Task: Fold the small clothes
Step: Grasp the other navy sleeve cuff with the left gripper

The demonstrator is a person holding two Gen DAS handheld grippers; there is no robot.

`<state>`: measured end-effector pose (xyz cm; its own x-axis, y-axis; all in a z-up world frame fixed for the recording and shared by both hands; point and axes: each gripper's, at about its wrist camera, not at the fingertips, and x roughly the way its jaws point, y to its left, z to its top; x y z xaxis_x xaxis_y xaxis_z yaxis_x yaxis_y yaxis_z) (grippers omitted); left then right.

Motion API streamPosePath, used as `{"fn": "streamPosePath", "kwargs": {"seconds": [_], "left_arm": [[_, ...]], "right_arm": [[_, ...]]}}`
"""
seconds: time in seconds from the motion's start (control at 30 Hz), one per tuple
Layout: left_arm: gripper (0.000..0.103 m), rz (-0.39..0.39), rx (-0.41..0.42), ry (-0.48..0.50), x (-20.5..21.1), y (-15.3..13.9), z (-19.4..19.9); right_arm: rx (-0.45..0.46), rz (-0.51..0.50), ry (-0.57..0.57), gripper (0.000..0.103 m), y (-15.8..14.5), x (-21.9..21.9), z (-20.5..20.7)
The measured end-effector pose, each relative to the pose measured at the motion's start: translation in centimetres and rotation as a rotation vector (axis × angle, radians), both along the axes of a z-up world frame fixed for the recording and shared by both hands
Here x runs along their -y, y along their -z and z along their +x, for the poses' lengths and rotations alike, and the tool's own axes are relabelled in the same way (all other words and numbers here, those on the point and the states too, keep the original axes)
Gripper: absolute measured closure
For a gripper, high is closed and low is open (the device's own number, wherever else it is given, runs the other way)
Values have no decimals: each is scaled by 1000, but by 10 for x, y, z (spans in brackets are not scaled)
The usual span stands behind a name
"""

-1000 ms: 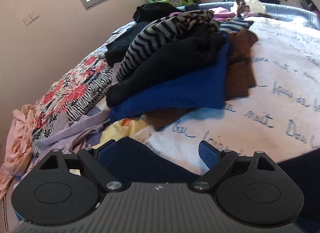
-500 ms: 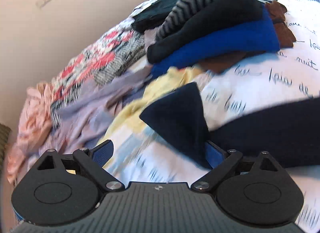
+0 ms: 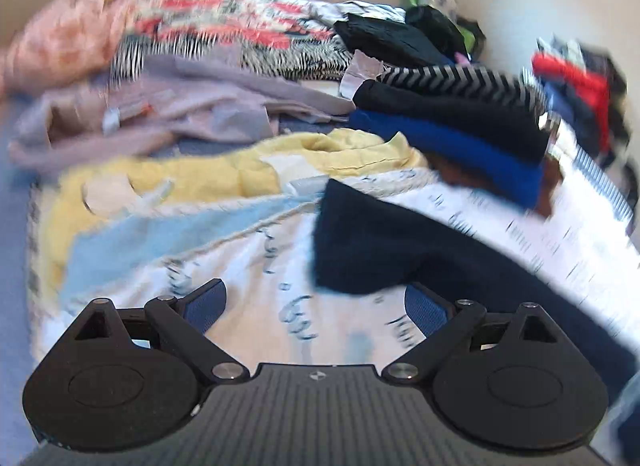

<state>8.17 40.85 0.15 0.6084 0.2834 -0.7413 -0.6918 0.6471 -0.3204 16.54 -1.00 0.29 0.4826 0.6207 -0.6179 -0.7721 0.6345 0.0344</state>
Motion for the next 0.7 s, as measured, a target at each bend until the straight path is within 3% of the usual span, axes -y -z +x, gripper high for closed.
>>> {"fn": "streamPosePath", "kwargs": {"seconds": [0.13, 0.27, 0.43, 0.47, 0.5, 0.57, 0.63, 0.7], "left_arm": [[8, -285, 131, -60, -12, 22, 6], [8, -301, 229, -146, -8, 29, 9], [11, -384, 356, -235, -17, 37, 16], [29, -401, 385, -237, -20, 38, 18], [57, -420, 400, -225, -23, 40, 23], [88, -481, 387, -198, -31, 47, 33], [92, -508, 377, -218, -34, 56, 35], [94, -479, 366, -218, -34, 58, 37]], "right_arm": [[43, -22, -16, 60, -1, -10, -8], [35, -25, -2, 56, 2, -5, -8], [-3, -5, 45, 56, 5, 5, -1], [-12, 2, 52, 56, 5, 7, 0], [-16, 8, 58, 56, 6, 8, 0], [-14, 8, 68, 56, 7, 11, 0], [-14, 4, 74, 56, 8, 12, -1], [-21, 5, 78, 56, 10, 14, -1]]}}
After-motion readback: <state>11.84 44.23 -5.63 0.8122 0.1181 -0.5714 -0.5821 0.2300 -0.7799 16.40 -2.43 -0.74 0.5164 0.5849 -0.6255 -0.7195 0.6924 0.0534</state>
